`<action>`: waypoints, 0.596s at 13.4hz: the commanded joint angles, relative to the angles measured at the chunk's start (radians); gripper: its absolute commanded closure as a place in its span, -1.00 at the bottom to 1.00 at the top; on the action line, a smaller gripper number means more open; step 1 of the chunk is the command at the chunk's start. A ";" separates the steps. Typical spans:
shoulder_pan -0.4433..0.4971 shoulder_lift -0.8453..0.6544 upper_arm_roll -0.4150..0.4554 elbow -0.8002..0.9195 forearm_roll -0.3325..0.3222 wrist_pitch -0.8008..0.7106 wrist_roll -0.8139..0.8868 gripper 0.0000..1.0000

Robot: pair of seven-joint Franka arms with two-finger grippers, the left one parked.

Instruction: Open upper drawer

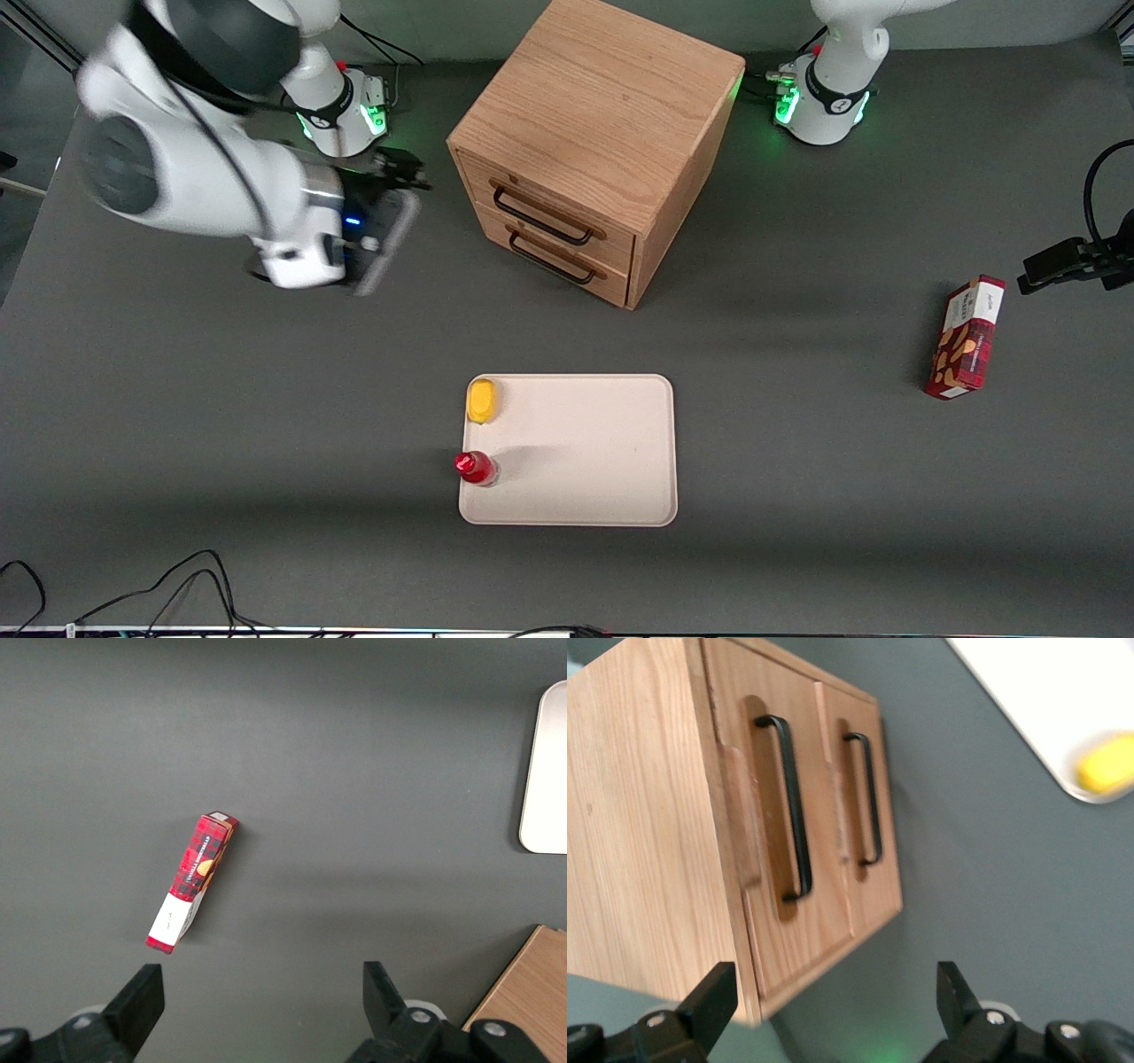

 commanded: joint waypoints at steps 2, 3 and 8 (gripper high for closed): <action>0.014 0.150 0.113 0.009 -0.040 0.115 -0.012 -1.00; 0.020 0.163 0.115 -0.014 -0.040 0.145 -0.012 -1.00; 0.040 0.183 0.124 -0.123 -0.040 0.279 -0.010 -1.00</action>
